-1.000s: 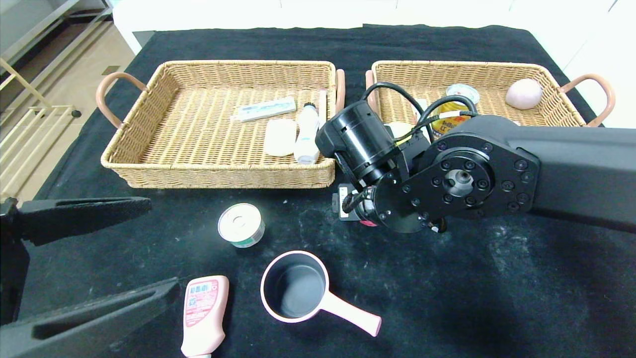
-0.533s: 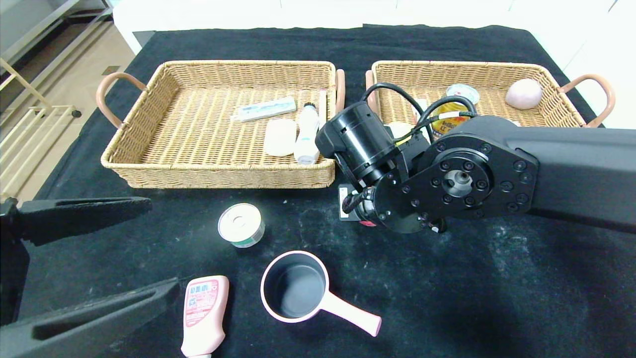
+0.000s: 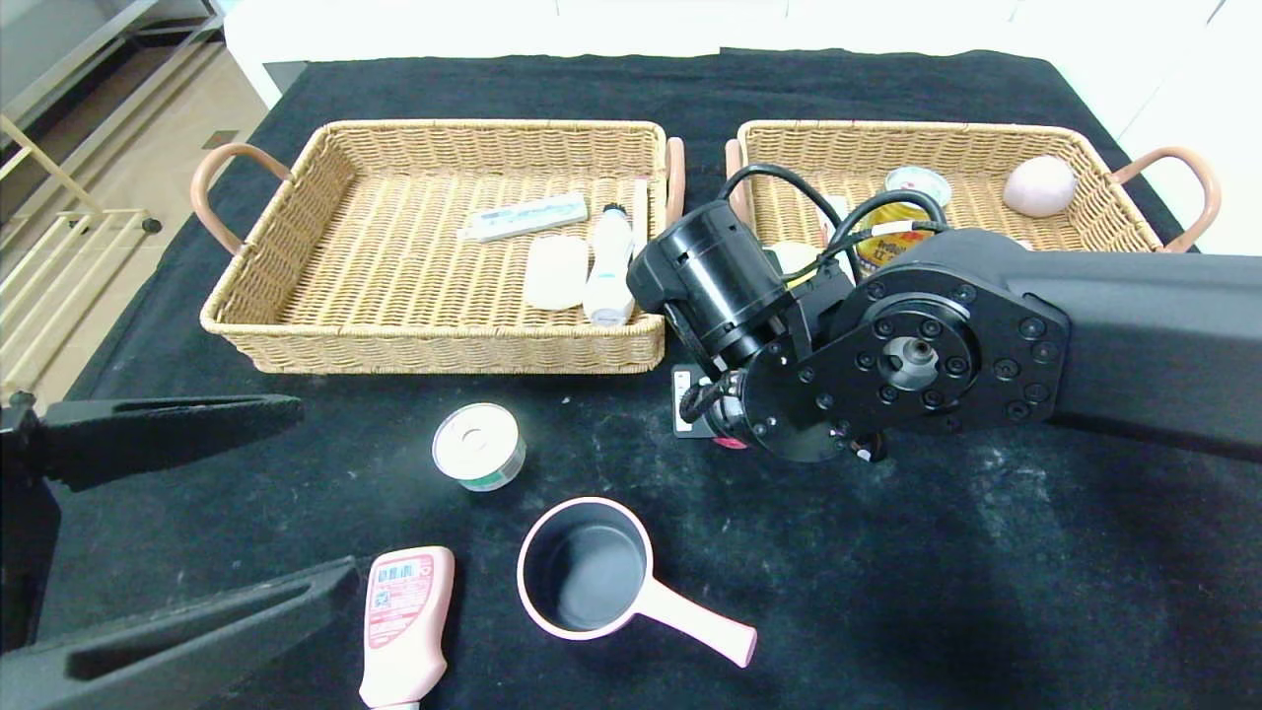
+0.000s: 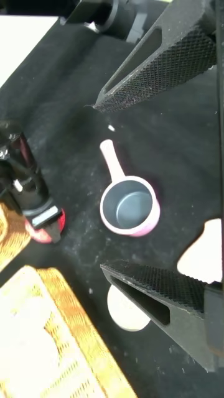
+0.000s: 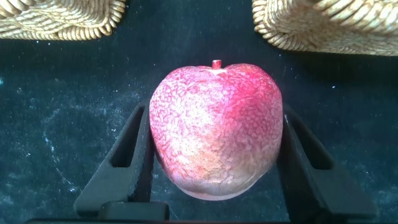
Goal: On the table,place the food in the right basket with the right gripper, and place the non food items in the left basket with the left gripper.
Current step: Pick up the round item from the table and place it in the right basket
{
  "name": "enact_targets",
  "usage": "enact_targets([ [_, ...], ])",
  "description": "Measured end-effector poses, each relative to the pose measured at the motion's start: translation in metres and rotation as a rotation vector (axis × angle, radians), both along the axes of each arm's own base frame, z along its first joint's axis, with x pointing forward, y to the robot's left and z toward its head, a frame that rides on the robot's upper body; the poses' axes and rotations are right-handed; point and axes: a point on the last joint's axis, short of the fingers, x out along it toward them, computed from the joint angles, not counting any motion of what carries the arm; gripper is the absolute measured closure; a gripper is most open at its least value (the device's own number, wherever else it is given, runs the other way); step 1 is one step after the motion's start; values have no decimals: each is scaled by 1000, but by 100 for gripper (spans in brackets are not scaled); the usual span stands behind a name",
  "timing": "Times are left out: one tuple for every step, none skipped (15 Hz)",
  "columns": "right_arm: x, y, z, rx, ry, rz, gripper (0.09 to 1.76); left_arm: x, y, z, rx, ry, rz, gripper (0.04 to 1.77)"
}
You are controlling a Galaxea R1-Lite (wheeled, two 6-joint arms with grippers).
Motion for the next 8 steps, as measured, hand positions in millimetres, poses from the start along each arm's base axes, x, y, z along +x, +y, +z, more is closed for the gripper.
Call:
enact_targets([
  [0,0,1,0,0,1,69,0,-1,-1,1,3,-8,9],
  [-2,-1,2,-1,-1,3,69,-1,-1,-1,1,3,-12,9],
  [-4,-2,6,4,-5,7,69,-1,-2,-1,2,4,-16,9],
  [-8,-3,11,13,-12,11,69,-1,-2,-1,1,2,-17,9],
  [-12,-6,17,20,-17,15,69,-1,-2,-1,1,3,-17,9],
  [-16,-11,23,19,-16,15,69,-1,-2,-1,2,6,-18,9],
  [-22,-17,27,8,-6,17,69,0,-2,-2,4,8,-18,9],
  [-28,-23,31,-1,3,19,69,0,-2,-2,4,8,-18,9],
])
